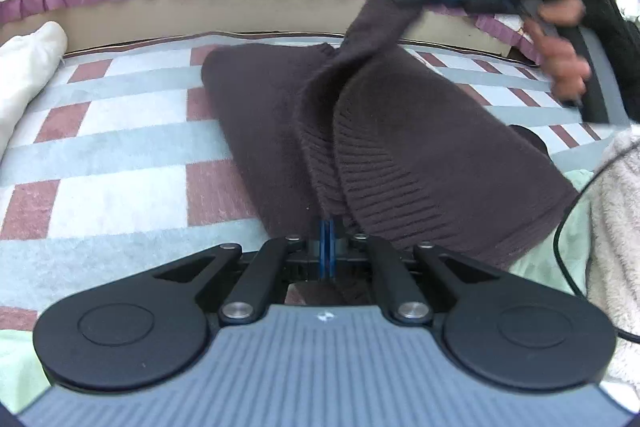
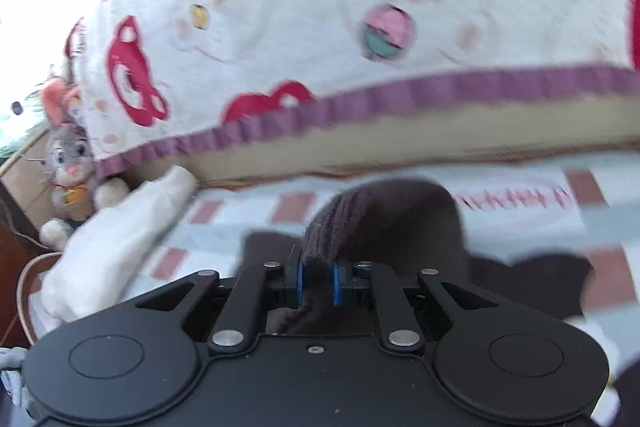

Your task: Fold clothes

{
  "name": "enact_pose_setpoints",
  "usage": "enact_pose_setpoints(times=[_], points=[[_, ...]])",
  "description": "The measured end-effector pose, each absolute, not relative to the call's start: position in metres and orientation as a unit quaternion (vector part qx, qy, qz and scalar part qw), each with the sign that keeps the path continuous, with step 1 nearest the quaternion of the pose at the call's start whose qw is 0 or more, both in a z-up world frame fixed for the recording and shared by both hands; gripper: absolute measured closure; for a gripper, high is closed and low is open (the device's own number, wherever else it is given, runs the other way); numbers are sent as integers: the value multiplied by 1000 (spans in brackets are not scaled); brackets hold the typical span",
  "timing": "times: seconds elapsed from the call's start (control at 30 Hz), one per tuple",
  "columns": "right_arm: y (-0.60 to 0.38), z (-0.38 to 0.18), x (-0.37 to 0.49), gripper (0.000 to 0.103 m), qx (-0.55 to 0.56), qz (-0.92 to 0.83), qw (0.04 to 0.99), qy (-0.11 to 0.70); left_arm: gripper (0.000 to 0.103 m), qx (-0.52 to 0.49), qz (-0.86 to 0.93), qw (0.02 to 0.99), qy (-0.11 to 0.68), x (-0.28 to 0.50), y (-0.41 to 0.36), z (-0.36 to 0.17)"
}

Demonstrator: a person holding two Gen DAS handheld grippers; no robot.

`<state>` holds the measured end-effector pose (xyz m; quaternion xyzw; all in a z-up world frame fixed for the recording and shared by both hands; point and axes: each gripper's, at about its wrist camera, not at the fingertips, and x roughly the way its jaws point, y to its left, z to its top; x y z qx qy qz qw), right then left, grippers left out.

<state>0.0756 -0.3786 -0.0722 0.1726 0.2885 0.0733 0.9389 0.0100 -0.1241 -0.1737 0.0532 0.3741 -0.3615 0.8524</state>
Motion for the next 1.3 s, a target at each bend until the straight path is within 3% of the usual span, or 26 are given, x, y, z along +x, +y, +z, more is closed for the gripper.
enact_pose_setpoints(times=[0.4, 0.53, 0.63, 0.87, 1.0, 1.23, 1.3], points=[[-303, -69, 147, 87, 135, 163, 921, 327, 102, 14, -357, 850, 387, 5, -99, -170], [-300, -81, 152, 76, 170, 195, 900, 351, 99, 1, -359, 853, 380, 4, -90, -167], [-298, -91, 156, 76, 195, 218, 882, 368, 99, -4, -367, 849, 380, 3, -90, -167], [-341, -92, 94, 76, 200, 148, 887, 390, 96, -5, -379, 846, 375, 8, -97, -165], [-381, -95, 47, 69, 181, 71, 898, 395, 79, -18, -394, 840, 373, 17, -106, -158], [-408, -118, -14, 65, 285, 34, 858, 425, 77, -21, -426, 804, 413, 28, -143, -162], [-416, -124, -32, 66, 314, 23, 845, 433, 68, -28, -425, 799, 425, 34, -151, -169]])
